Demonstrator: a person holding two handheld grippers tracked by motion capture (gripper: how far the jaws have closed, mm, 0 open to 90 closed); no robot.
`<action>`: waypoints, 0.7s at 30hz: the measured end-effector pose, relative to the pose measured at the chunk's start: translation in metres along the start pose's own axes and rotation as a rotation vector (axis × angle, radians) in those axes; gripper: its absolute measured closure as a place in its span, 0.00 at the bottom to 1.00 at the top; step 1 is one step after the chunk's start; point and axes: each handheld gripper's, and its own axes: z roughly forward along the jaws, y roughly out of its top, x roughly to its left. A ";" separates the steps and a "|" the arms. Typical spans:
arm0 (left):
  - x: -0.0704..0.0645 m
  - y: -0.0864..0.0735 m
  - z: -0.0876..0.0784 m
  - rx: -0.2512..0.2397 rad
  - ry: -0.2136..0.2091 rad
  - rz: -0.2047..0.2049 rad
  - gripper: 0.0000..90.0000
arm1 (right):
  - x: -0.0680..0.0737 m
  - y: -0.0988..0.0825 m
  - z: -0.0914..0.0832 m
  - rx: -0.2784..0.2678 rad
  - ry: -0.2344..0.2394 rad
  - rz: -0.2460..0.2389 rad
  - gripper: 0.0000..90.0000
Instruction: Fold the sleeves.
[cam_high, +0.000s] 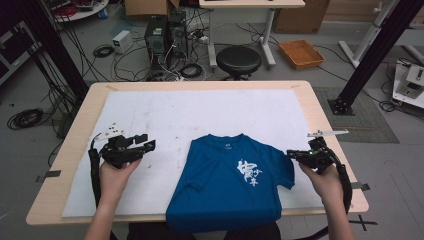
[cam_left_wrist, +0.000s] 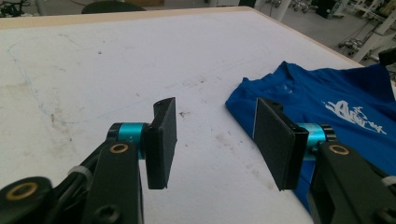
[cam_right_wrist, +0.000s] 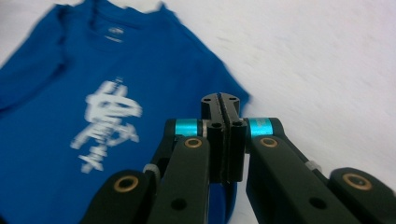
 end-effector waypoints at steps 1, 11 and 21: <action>0.000 0.000 0.001 0.003 -0.002 0.004 0.55 | 0.010 0.004 0.000 0.003 -0.001 -0.012 1.00; -0.003 0.000 0.012 0.035 -0.044 0.001 0.55 | 0.099 0.038 0.050 0.055 -0.029 -0.148 1.00; -0.005 -0.001 0.018 0.055 -0.064 0.002 0.55 | 0.111 0.048 0.073 -0.048 -0.029 -0.188 0.76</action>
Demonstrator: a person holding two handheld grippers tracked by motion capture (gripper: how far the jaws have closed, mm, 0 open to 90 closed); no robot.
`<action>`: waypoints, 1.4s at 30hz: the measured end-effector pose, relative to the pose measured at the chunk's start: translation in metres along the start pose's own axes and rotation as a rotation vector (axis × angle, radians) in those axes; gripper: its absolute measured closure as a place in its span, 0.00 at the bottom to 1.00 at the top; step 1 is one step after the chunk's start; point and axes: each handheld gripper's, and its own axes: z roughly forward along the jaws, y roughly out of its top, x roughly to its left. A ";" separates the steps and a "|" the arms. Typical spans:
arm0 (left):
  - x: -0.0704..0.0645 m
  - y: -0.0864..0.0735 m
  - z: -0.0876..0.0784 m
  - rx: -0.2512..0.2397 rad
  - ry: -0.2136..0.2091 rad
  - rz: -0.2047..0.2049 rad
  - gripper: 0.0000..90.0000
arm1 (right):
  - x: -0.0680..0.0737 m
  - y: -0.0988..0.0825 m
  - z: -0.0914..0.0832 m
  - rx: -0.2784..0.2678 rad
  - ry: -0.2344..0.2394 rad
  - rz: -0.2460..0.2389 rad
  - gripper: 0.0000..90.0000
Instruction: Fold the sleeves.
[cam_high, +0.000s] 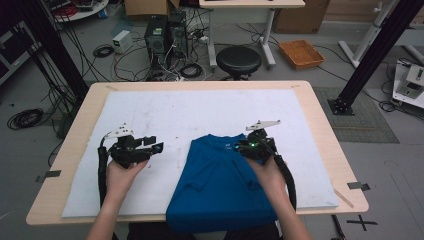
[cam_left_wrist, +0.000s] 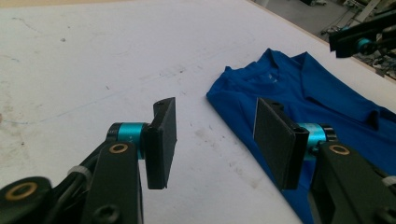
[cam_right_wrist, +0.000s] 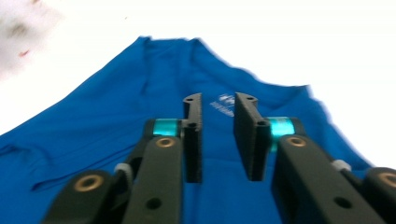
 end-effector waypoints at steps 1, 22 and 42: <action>-0.001 0.000 0.001 0.000 -0.001 -0.003 0.55 | 0.000 0.000 0.000 0.000 0.000 0.000 0.76; -0.008 -0.001 0.004 -0.015 0.096 0.058 0.43 | -0.105 -0.044 -0.068 -0.263 -0.063 0.070 0.43; -0.006 -0.002 -0.006 -0.055 0.130 0.046 0.43 | -0.107 -0.045 -0.073 -0.272 -0.067 0.075 0.43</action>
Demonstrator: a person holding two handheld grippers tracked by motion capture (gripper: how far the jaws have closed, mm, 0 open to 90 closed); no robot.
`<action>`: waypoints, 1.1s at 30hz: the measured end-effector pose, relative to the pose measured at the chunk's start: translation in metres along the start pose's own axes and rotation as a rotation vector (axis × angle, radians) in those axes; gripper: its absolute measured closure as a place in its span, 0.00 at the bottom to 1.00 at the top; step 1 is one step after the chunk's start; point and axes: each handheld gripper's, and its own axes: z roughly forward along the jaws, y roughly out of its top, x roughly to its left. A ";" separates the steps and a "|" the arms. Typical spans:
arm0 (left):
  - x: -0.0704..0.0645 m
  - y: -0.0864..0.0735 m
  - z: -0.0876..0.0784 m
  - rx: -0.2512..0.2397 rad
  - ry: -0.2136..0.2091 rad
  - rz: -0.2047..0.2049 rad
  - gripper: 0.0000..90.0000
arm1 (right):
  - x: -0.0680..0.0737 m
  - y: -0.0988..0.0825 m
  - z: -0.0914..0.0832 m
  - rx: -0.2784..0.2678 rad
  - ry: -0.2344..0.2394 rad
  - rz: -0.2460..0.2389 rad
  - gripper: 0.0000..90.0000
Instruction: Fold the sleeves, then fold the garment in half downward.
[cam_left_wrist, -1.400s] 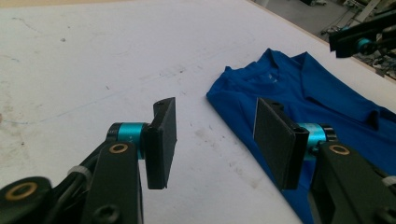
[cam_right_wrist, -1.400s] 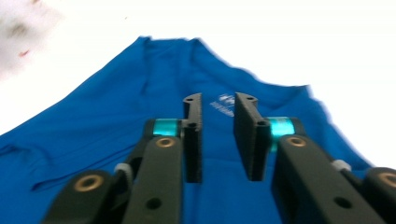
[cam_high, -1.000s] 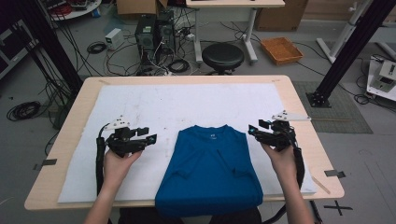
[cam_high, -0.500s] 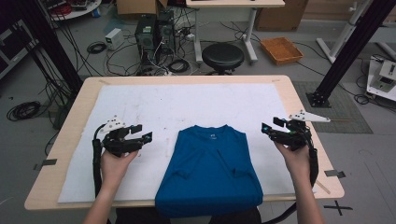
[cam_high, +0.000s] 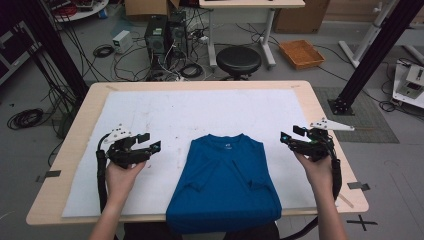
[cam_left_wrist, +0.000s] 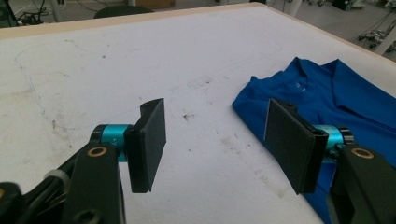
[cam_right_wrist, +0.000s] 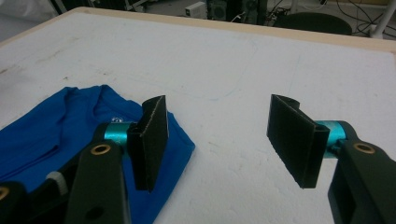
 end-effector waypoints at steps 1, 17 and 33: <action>0.000 0.000 0.000 0.001 -0.001 -0.001 0.43 | 0.000 0.000 0.000 0.001 0.000 0.001 0.43; -0.052 0.002 0.062 0.186 -0.107 0.041 0.57 | -0.002 -0.011 0.014 0.049 -0.011 0.026 0.44; -0.055 -0.010 0.096 0.305 -0.018 0.020 0.94 | 0.007 -0.027 0.041 0.141 -0.016 0.015 0.51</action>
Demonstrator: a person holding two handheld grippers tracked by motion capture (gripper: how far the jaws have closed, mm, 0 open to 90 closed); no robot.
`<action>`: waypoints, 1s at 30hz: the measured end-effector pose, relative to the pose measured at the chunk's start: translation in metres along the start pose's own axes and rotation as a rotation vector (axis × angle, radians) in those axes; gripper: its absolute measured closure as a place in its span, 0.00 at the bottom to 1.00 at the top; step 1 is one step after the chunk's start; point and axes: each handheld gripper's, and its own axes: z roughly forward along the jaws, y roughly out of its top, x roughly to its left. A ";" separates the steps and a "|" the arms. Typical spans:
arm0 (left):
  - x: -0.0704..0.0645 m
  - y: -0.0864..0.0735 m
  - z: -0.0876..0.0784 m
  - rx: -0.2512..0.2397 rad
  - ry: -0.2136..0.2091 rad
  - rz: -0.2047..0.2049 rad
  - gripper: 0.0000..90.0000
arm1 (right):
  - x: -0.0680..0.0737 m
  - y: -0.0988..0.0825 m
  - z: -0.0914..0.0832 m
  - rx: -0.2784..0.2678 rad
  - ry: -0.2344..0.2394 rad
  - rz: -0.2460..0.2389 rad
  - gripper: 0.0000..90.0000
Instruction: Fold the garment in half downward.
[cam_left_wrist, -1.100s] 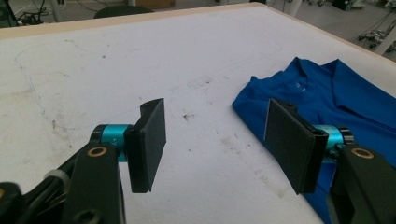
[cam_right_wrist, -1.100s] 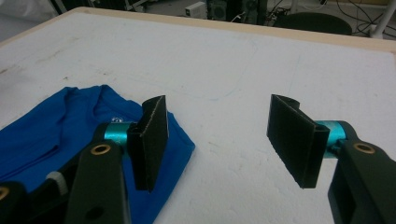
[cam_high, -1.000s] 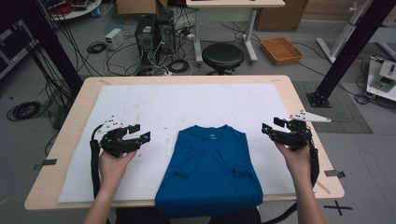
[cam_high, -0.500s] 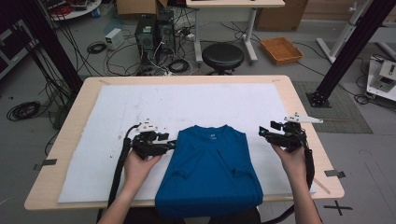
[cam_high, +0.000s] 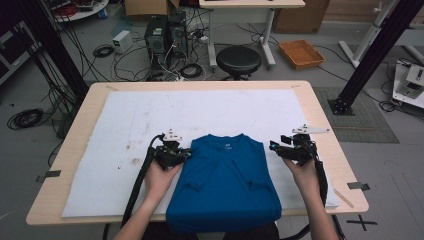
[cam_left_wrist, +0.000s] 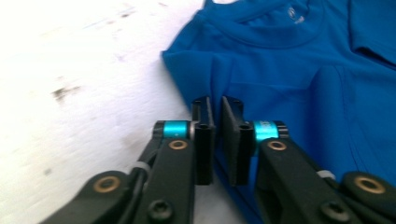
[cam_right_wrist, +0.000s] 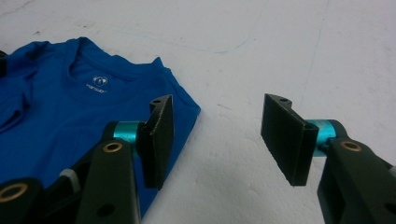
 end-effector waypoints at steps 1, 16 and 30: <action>0.003 -0.001 -0.002 -0.001 0.002 -0.012 0.94 | 0.000 0.000 0.001 0.003 0.003 0.003 0.52; 0.010 -0.007 -0.006 0.007 -0.008 -0.077 0.85 | 0.009 -0.011 0.036 0.147 0.048 0.000 0.95; 0.028 0.031 0.011 -0.025 -0.081 -0.093 0.66 | 0.009 0.027 0.049 0.113 0.056 -0.043 0.72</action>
